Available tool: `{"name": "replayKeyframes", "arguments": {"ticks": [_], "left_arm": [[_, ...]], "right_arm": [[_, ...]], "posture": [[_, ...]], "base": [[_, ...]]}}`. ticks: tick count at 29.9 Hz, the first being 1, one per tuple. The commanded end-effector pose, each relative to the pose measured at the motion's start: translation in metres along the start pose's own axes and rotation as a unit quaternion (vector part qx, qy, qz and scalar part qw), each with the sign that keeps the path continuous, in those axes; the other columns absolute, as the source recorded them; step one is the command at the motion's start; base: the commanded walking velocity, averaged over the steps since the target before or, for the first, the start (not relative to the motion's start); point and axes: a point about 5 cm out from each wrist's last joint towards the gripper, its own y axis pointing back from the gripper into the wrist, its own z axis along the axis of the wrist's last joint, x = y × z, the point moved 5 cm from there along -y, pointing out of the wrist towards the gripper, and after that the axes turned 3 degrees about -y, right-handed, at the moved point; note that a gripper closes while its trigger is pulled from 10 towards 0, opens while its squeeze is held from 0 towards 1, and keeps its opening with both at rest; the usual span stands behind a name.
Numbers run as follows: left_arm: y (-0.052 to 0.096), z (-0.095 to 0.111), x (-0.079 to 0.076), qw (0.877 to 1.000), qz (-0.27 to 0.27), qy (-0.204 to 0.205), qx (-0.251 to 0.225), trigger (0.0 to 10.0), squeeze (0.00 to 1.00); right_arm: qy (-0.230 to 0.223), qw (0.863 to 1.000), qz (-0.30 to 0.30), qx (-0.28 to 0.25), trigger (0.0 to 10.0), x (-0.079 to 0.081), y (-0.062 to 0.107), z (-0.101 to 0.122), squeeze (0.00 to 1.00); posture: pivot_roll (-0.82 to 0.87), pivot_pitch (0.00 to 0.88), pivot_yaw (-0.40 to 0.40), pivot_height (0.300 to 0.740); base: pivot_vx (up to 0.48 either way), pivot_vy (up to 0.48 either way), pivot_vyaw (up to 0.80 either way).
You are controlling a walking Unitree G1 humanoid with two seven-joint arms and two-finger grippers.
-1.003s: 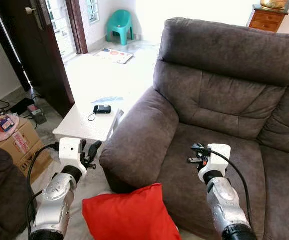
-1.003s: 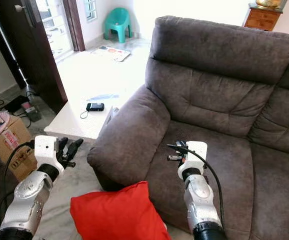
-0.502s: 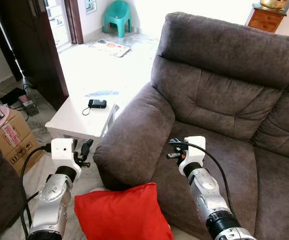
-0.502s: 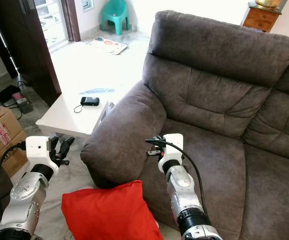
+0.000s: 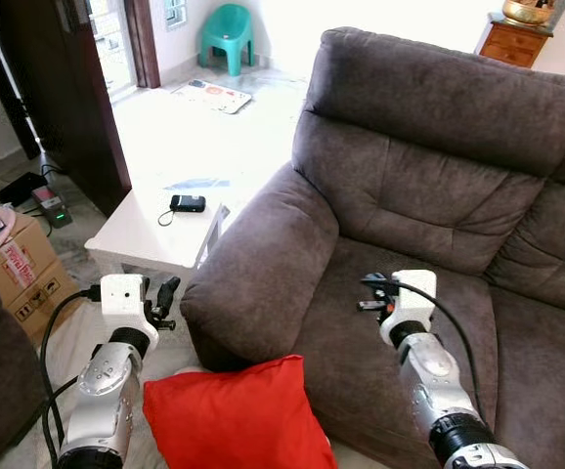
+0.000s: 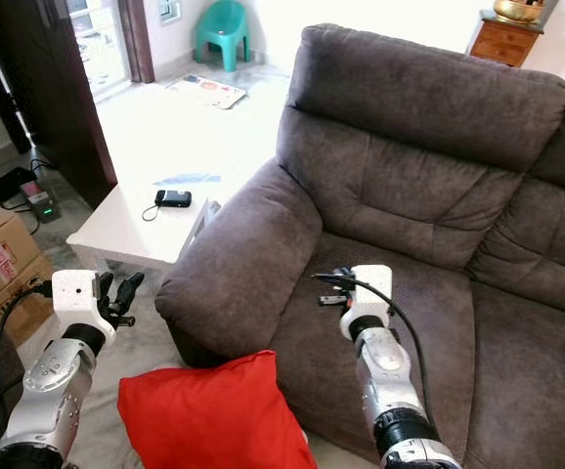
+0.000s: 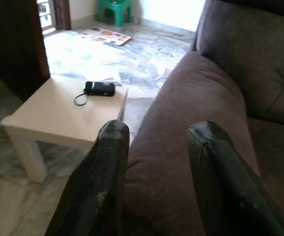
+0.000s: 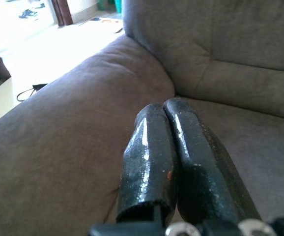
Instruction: Move the pillow to the sofa from floor
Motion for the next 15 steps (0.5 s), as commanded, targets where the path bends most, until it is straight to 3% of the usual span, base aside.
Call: {"name": "replayKeyframes", "arguments": {"ticks": [1, 9, 15], "left_arm": [[-0.004, 0.001, -0.001, 1.000, -0.004, -0.005, -0.002, 10.0, 0.00], [-0.011, 0.003, -0.002, 1.000, -0.002, -0.004, -0.004, 10.0, 0.00], [-0.016, 0.006, -0.003, 1.000, -0.008, -0.009, -0.009, 10.0, 0.00]], "right_arm": [[0.000, 1.000, -0.012, -0.007, 10.0, -0.008, 0.001, 0.003, 0.00], [0.001, 0.999, -0.043, -0.020, 10.0, -0.024, -0.001, 0.013, 0.00], [-0.027, 0.995, -0.082, -0.057, 10.0, -0.041, 0.003, 0.026, 0.00]], "posture": [[0.11, 0.000, -0.092, 0.740], [0.07, 0.000, -0.064, 0.740], [0.06, 0.000, -0.047, 0.740]], "base": [[0.000, 0.000, 0.00], [0.000, 0.000, 0.00], [0.000, 0.000, 0.00]]}}
